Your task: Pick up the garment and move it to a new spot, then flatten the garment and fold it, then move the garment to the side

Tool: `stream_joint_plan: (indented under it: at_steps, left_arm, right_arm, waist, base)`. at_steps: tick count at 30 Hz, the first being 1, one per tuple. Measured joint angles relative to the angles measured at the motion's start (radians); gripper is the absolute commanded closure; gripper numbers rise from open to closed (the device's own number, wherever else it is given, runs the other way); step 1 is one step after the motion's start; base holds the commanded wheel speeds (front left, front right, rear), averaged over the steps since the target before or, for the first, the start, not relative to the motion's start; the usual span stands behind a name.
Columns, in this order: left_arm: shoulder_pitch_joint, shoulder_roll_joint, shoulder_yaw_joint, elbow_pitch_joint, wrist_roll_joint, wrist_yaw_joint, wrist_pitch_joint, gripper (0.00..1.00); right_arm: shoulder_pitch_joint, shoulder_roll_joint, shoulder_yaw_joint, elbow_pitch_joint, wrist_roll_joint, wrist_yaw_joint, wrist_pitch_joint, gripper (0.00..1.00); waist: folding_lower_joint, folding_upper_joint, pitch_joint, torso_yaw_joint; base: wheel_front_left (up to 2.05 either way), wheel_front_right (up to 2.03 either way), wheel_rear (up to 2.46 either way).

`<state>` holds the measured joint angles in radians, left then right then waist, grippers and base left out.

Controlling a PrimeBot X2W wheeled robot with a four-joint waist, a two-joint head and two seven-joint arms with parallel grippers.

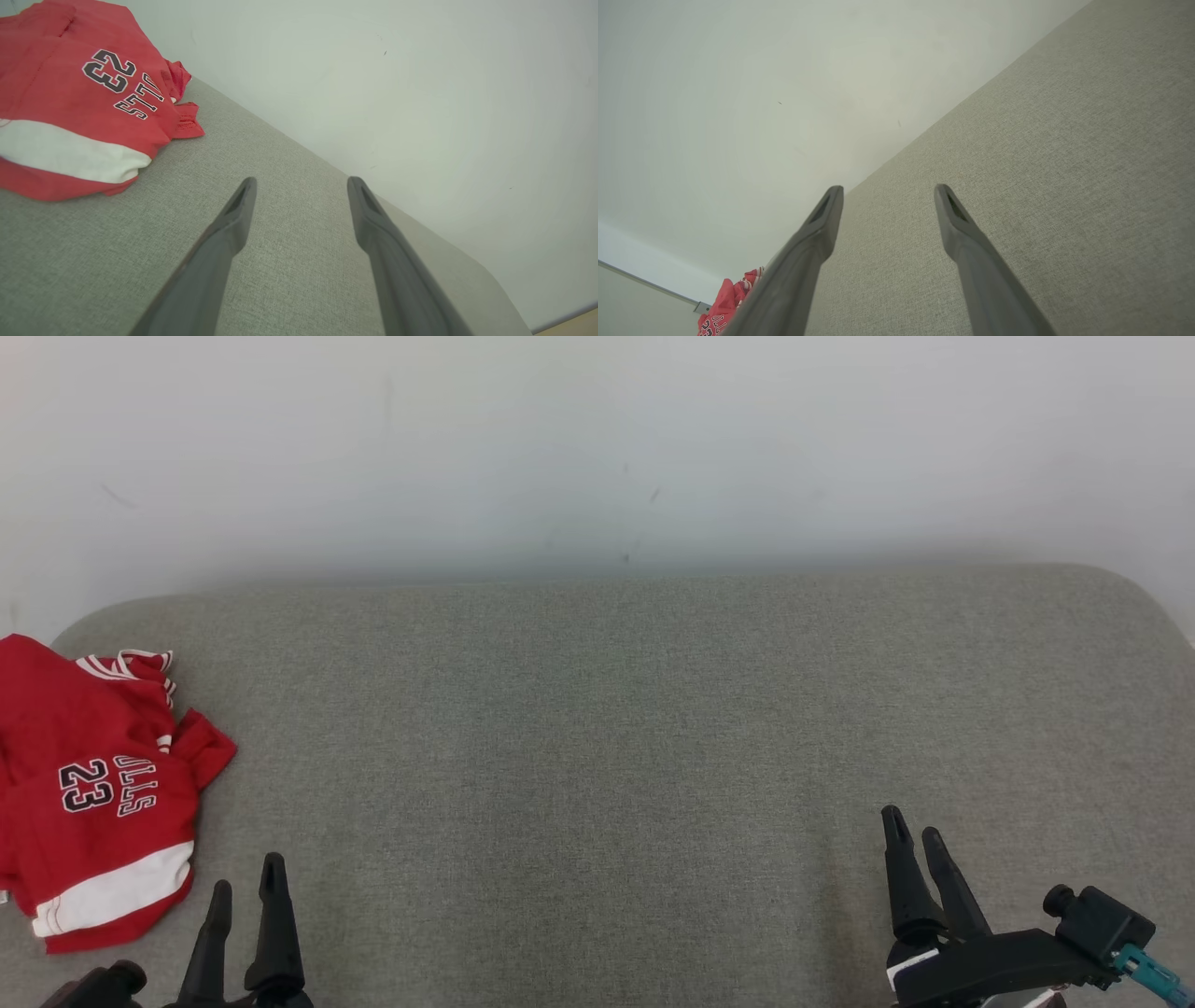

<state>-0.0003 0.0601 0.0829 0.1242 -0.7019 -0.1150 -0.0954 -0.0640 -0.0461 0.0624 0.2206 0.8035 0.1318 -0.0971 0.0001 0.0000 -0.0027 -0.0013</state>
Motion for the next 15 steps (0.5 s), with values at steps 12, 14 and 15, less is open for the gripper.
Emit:
stream_joint_plan:
  at_steps: [12,14,15]
  left_arm:
    - [0.018,0.021,-0.021,-0.026,0.156,0.015,-0.033,0.00]
    - [0.020,0.026,-0.024,-0.032,0.175,0.018,-0.039,0.00]
    - [0.020,0.028,-0.026,-0.035,0.184,0.018,-0.042,0.00]
  right_arm:
    - [-0.003,-0.001,0.029,0.012,-0.166,0.000,-0.033,0.00]
    - [-0.004,-0.001,0.033,0.012,-0.190,0.000,-0.037,0.00]
    - [-0.005,-0.001,0.035,0.012,-0.201,0.000,-0.041,0.00]
  waist:
    - [0.0000,0.0000,-0.005,-0.001]
    - [0.0000,0.0000,-0.006,-0.002]
    - [0.0000,0.0000,-0.006,-0.002]
  base:
    - [0.00,0.00,0.00]
    - [0.00,0.00,0.00]
    - [0.00,0.00,0.00]
